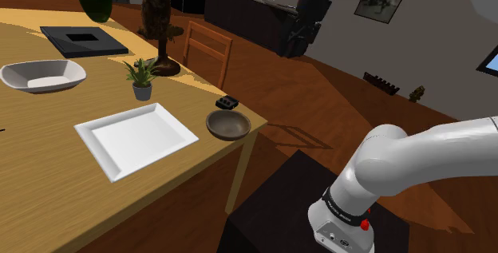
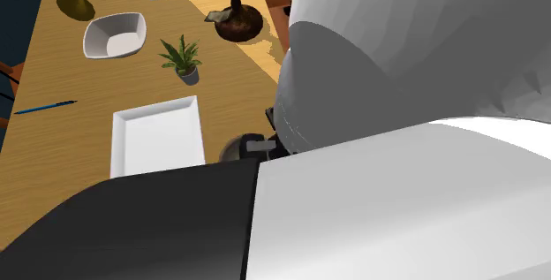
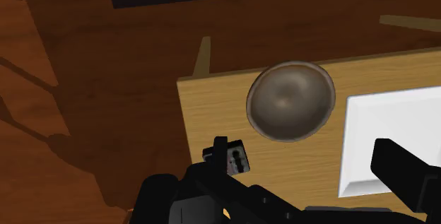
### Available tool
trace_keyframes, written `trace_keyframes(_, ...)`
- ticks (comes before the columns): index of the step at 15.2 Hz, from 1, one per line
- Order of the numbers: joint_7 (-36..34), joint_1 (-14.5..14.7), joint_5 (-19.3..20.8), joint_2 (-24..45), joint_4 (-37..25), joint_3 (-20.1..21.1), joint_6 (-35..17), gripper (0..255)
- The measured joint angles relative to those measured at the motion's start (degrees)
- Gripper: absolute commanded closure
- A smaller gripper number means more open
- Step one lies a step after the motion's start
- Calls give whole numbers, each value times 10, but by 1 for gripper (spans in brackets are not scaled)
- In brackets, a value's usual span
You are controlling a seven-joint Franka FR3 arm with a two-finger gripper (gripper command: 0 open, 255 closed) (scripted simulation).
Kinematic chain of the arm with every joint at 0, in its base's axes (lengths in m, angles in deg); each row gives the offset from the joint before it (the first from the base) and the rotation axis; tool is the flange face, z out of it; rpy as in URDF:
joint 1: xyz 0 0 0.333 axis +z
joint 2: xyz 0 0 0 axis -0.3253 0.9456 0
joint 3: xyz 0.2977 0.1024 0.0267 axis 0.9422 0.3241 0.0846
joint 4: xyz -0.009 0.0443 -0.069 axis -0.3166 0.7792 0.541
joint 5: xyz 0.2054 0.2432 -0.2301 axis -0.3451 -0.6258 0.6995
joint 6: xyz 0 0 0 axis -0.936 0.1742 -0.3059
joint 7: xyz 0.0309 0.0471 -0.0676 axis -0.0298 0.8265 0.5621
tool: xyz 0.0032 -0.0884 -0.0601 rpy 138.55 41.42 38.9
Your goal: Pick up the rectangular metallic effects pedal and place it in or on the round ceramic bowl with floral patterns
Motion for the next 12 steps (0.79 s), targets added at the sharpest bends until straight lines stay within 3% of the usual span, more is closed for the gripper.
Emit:
trace_keyframes(3,-15,-6,-6,20,4,0,-18,0)
trace_keyframes(12,-125,-38,-54,190,-19,1,-127,0)
